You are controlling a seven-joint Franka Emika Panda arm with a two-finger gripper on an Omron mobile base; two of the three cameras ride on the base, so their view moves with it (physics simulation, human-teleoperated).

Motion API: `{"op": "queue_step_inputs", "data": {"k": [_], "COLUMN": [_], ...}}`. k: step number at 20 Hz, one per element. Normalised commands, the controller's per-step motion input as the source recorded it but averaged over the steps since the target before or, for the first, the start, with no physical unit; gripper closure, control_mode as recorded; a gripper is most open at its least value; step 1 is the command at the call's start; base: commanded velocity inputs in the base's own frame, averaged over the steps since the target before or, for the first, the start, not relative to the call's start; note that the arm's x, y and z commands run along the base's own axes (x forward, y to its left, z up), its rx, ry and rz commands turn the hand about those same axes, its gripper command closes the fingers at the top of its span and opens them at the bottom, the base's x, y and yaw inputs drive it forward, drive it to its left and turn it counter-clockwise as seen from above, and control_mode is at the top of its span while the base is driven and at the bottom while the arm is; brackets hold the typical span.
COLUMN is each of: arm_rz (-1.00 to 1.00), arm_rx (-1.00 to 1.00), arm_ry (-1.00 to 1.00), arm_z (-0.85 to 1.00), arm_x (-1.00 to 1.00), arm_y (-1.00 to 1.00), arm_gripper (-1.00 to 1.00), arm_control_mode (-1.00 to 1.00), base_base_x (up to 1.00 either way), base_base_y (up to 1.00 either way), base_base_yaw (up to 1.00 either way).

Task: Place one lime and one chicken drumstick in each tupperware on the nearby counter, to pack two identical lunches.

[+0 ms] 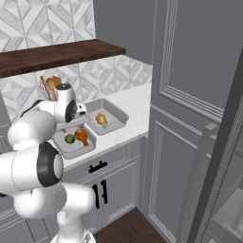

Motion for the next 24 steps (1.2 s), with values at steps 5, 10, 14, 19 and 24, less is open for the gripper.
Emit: {"op": "queue_step_inputs", "data": {"k": [5,10,14,19,24], "arm_rz": [-0.08,-0.10,-0.08,-0.16,-0.11], "arm_rx": [0.00,0.00,0.01,0.06,0.04], "arm_ry": [0.00,0.00,0.00,0.00,-0.01], "arm_z": [0.42,0.68,0.77,0.52,0.20], "arm_x": [-0.79,-0.91,-1.00,-1.00,-0.98], "arm_y": [-0.60,-0.49,-0.26,-0.14,-0.21], "arm_gripper": [-1.00,-1.00,-1.00,-1.00,-1.00], "arm_control_mode": [-1.00,-1.00,-1.00,-1.00,-1.00], "base_base_x": [0.00,0.00,0.00,0.00,0.00], "base_base_y": [0.00,0.00,0.00,0.00,0.00], "base_base_yaw": [0.00,0.00,0.00,0.00,0.00]}}
